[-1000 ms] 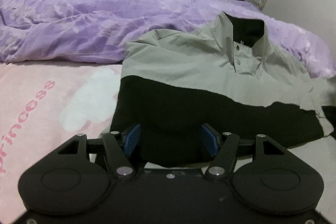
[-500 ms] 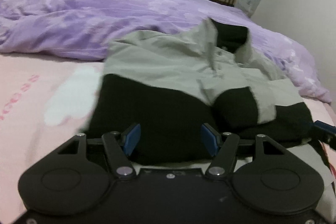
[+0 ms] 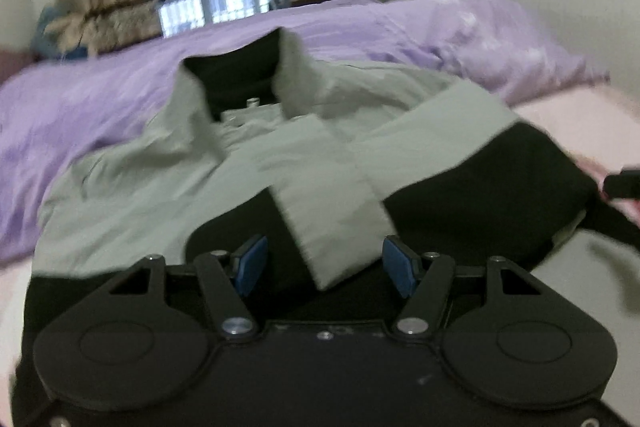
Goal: Fold large clothes
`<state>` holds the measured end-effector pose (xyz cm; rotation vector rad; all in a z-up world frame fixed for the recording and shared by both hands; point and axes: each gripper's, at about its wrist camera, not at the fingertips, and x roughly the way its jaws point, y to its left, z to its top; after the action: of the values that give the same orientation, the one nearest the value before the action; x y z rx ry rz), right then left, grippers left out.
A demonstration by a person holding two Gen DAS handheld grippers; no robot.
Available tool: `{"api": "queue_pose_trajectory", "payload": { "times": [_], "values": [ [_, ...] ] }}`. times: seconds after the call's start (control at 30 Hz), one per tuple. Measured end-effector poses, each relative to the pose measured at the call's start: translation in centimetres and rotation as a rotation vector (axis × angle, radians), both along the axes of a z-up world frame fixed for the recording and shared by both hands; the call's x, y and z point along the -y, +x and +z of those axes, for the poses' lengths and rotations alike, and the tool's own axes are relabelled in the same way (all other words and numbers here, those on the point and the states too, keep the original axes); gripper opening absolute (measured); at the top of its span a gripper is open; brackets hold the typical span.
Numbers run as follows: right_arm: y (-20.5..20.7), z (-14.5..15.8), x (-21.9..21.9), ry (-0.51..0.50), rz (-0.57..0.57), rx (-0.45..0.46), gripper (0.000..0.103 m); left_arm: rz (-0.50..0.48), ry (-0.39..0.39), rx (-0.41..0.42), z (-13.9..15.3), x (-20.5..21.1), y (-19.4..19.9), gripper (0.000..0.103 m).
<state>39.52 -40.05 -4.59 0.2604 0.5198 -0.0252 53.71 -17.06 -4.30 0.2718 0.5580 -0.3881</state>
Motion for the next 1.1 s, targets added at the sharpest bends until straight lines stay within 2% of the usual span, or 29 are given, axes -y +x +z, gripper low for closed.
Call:
{"api": "queue_pose_trajectory", "payload": {
  "times": [0.1, 0.2, 0.23, 0.3, 0.33, 0.37, 0.4, 0.43, 0.5, 0.6, 0.67, 0.7, 0.73, 0.77, 0.8, 0.87, 0.93, 1.0, 1.1],
  "values": [
    [0.4, -0.3, 0.3, 0.016, 0.003, 0.004, 0.056, -0.026, 0.083, 0.023, -1.0, 2.0, 0.3, 0.064],
    [0.1, -0.4, 0.6, 0.039, -0.001, 0.007, 0.056, -0.033, 0.075, 0.013, -1.3, 2.4, 0.5, 0.064],
    [0.2, -0.5, 0.6, 0.047, -0.004, 0.006, 0.056, -0.036, 0.071, 0.014, -1.3, 2.3, 0.6, 0.060],
    [0.2, -0.6, 0.5, 0.058, -0.005, 0.002, 0.056, -0.032, 0.069, 0.015, -1.3, 1.9, 0.7, 0.059],
    [0.2, -0.6, 0.4, 0.061, -0.006, 0.001, 0.056, -0.026, 0.059, 0.012, -1.2, 1.7, 0.8, 0.049],
    [0.1, -0.6, 0.3, 0.063, -0.008, -0.001, 0.056, -0.010, 0.047, 0.014, -1.0, 1.2, 0.6, 0.035],
    [0.1, -0.5, 0.2, 0.066, -0.009, -0.001, 0.056, 0.010, 0.037, 0.017, -0.6, 0.8, 0.7, 0.016],
    [0.0, -0.4, 0.0, 0.067, -0.008, 0.003, 0.056, 0.013, -0.011, 0.005, -0.1, -0.2, 0.6, 0.002],
    [-0.1, -0.1, -0.2, 0.066, -0.007, 0.011, 0.056, 0.035, -0.112, -0.001, 1.6, -2.9, 0.3, 0.002],
    [-0.2, 0.3, -0.7, 0.069, -0.004, 0.019, 0.056, 0.087, -0.173, 0.062, 4.1, -7.8, -1.5, 0.002],
    [-0.1, 0.5, -1.2, 0.071, 0.008, 0.029, 0.056, 0.159, -0.222, 0.088, 5.2, -12.1, -2.6, 0.007],
    [-0.1, 0.5, -1.5, 0.068, 0.011, 0.031, 0.057, 0.207, -0.229, 0.096, 5.4, -13.9, -2.9, 0.014],
    [0.0, 0.4, -1.8, 0.068, 0.011, 0.029, 0.057, 0.273, -0.230, 0.098, 5.1, -15.9, -3.1, 0.027],
    [0.0, 0.4, -2.1, 0.071, 0.013, 0.024, 0.057, 0.339, -0.221, 0.085, 4.7, -17.6, -3.1, 0.044],
    [0.0, 0.3, -2.3, 0.078, 0.017, 0.019, 0.057, 0.403, -0.210, 0.055, 4.0, -19.2, -2.9, 0.066],
    [-0.3, 0.2, -2.6, 0.088, 0.024, 0.013, 0.057, 0.485, -0.255, -0.025, 2.5, -22.5, -2.6, 0.063],
    [-0.7, 0.3, -2.8, 0.078, 0.028, 0.014, 0.057, 0.500, -0.344, -0.108, 1.4, -24.7, -2.4, 0.063],
    [-1.0, 0.4, -2.6, 0.074, 0.014, 0.011, 0.057, 0.480, -0.409, -0.134, 1.1, -25.3, -2.3, 0.064],
    [-1.0, 0.4, -1.7, 0.124, -0.016, -0.007, 0.057, 0.481, -0.413, -0.117, 1.4, -24.3, -1.7, 0.064]
  ]
}}
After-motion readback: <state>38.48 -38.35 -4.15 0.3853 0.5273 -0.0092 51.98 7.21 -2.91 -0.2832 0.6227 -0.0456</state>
